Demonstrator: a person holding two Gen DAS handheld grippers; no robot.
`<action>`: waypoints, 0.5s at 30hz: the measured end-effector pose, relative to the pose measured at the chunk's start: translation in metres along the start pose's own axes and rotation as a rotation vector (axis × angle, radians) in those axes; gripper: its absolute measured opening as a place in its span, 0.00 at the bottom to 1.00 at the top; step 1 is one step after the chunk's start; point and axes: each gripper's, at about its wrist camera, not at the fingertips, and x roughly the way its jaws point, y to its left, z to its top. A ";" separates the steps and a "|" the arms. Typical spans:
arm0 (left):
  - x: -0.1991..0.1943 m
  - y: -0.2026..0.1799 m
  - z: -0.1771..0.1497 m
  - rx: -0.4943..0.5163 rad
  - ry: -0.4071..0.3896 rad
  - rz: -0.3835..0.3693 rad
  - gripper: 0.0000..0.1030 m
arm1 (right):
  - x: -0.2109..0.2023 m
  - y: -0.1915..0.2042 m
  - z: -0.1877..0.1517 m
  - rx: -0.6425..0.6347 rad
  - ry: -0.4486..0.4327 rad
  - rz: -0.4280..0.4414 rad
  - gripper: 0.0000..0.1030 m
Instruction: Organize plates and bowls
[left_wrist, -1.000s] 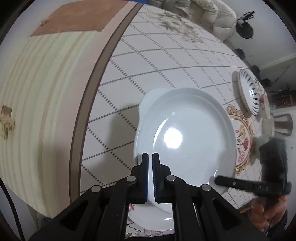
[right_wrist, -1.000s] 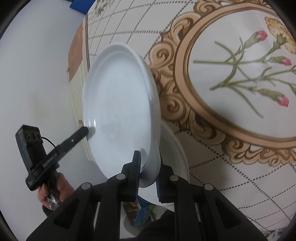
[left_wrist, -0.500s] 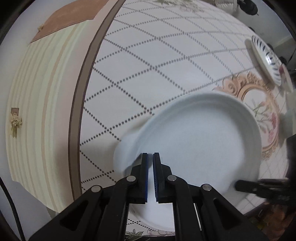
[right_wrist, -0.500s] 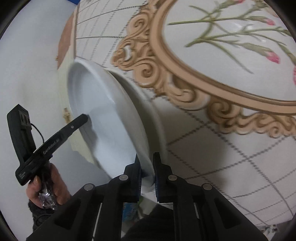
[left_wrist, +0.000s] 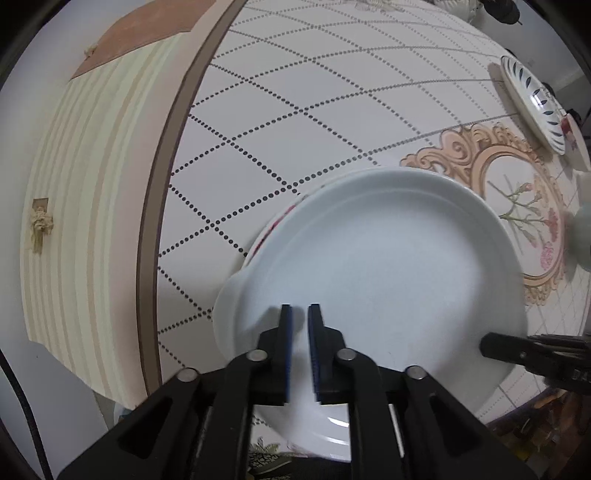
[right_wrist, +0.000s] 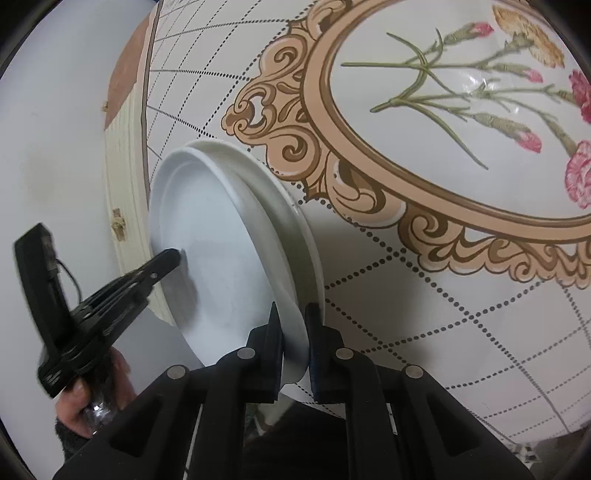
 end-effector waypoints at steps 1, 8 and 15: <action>-0.002 -0.001 -0.002 0.003 -0.001 -0.007 0.16 | -0.001 0.003 0.001 -0.003 0.001 -0.014 0.13; -0.011 -0.004 -0.016 0.039 -0.015 -0.025 0.26 | -0.020 0.023 0.003 -0.013 -0.064 -0.150 0.35; -0.019 -0.002 -0.011 0.048 -0.056 -0.015 0.68 | -0.040 0.064 -0.012 -0.100 -0.176 -0.339 0.67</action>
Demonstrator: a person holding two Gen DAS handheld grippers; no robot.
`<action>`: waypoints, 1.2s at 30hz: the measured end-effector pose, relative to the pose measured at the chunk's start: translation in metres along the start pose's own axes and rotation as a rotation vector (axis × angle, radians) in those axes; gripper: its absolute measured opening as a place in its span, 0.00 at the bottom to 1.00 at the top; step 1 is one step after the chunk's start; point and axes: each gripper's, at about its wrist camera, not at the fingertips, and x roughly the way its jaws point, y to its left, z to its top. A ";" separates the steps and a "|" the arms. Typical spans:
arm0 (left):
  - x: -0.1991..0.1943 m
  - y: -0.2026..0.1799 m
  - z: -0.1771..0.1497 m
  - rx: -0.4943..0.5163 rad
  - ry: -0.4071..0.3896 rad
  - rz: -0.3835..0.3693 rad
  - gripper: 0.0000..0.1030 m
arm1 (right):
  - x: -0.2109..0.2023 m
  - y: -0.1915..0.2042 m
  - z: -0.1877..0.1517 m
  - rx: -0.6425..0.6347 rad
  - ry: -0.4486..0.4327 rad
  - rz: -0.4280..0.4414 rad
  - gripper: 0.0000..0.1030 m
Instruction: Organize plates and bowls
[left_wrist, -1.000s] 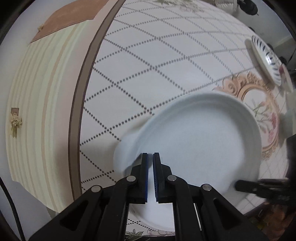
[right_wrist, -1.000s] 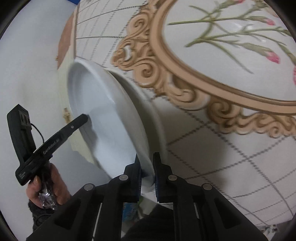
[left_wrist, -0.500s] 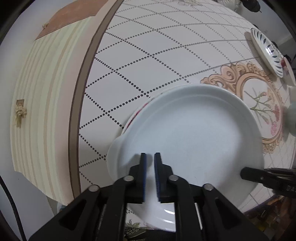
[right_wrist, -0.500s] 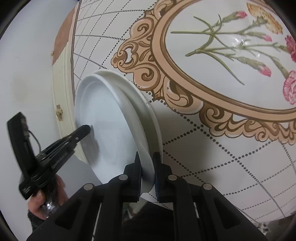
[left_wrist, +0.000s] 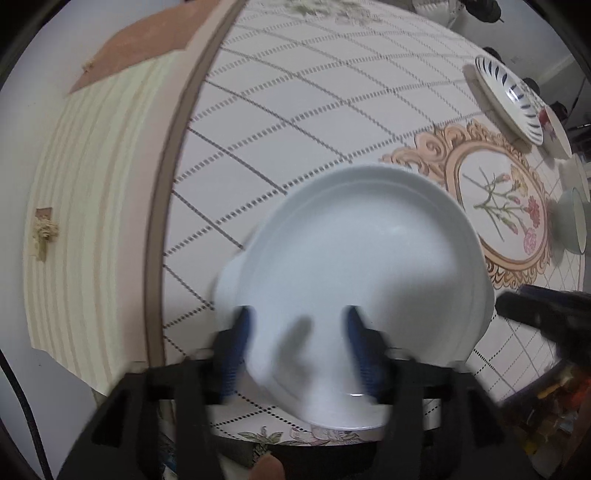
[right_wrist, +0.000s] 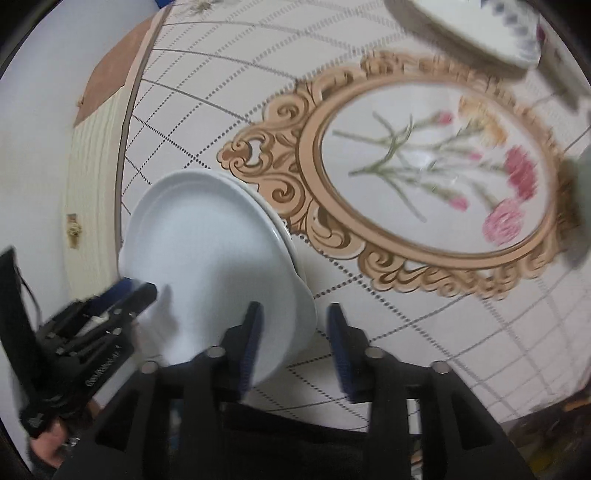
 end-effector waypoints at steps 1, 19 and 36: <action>-0.007 0.001 -0.001 -0.004 -0.020 0.003 0.85 | -0.005 0.007 -0.003 -0.019 -0.025 -0.025 0.93; -0.122 -0.012 0.013 0.094 -0.207 0.005 0.93 | -0.101 0.026 -0.044 0.034 -0.288 -0.098 1.00; -0.051 -0.206 0.256 0.337 -0.167 -0.021 0.93 | -0.124 -0.261 0.141 0.453 -0.320 0.090 1.00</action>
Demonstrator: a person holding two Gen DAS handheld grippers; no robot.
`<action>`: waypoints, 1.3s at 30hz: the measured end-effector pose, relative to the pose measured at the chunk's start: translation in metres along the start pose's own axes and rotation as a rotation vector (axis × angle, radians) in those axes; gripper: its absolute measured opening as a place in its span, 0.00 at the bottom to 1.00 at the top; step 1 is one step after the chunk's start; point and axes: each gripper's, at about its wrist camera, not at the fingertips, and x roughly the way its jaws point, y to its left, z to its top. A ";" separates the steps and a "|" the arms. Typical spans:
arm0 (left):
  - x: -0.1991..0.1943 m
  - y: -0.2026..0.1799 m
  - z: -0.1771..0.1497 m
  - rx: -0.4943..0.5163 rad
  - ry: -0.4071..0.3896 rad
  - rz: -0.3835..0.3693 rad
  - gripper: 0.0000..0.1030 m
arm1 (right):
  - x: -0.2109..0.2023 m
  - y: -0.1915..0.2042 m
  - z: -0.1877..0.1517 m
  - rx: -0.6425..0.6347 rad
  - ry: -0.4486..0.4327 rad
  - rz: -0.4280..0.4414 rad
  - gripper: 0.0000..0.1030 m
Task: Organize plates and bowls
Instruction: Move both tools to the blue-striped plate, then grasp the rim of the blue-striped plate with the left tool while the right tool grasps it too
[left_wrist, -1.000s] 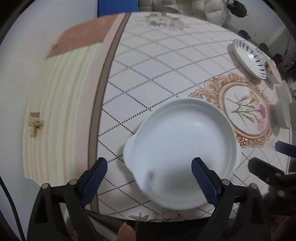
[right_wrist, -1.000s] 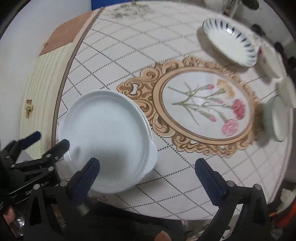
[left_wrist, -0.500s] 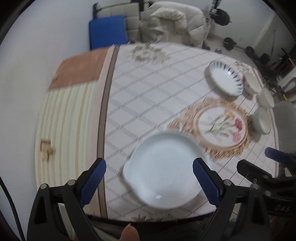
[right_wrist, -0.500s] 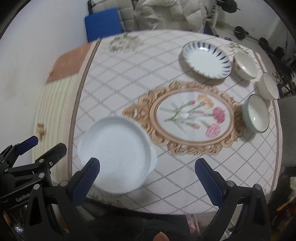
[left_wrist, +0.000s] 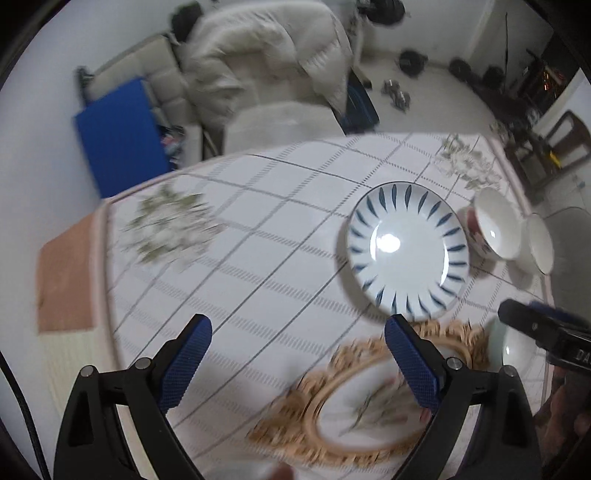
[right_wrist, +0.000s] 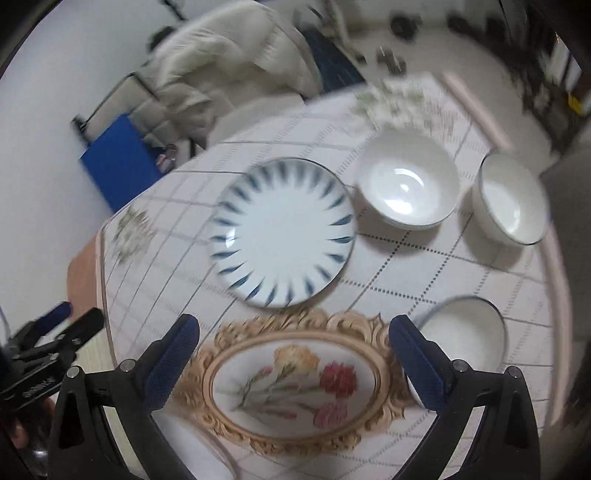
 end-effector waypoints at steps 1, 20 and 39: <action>0.020 -0.008 0.017 0.006 0.033 -0.021 0.93 | 0.017 -0.015 0.014 0.062 0.044 0.017 0.99; 0.145 -0.067 0.105 0.130 0.209 -0.145 0.31 | 0.128 -0.053 0.058 0.209 0.214 0.077 0.19; 0.092 -0.044 0.042 0.098 0.146 -0.129 0.17 | 0.099 -0.038 0.035 0.098 0.216 0.091 0.15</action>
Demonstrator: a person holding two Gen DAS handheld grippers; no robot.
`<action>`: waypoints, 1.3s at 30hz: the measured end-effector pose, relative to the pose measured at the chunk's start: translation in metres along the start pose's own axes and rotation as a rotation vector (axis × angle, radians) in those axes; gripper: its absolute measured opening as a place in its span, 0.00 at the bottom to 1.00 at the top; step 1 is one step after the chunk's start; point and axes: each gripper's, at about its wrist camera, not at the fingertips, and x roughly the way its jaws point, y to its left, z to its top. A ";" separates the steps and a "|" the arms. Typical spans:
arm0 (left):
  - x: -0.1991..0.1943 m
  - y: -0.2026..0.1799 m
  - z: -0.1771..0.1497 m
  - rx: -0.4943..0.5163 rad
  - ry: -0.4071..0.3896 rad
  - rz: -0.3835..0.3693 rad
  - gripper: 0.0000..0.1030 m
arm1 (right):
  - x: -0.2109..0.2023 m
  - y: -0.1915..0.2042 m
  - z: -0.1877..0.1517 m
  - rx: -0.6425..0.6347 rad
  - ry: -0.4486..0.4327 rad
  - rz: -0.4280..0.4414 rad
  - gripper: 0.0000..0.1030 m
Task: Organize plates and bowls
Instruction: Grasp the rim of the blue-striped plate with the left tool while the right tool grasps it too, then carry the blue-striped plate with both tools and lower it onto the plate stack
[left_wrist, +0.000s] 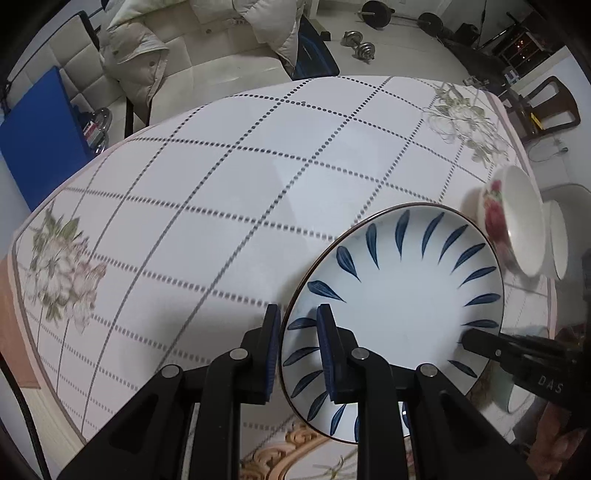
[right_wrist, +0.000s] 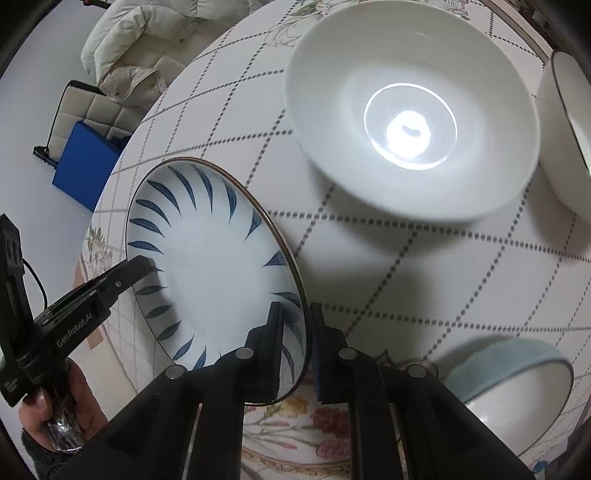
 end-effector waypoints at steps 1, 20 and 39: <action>-0.006 0.002 -0.005 -0.003 -0.007 0.001 0.17 | -0.001 0.002 -0.004 -0.002 0.001 0.005 0.15; -0.104 0.061 -0.171 -0.107 -0.088 0.016 0.17 | -0.033 0.085 -0.159 -0.166 0.032 0.048 0.14; -0.078 0.146 -0.348 -0.344 0.000 0.011 0.17 | 0.059 0.137 -0.310 -0.333 0.204 -0.026 0.14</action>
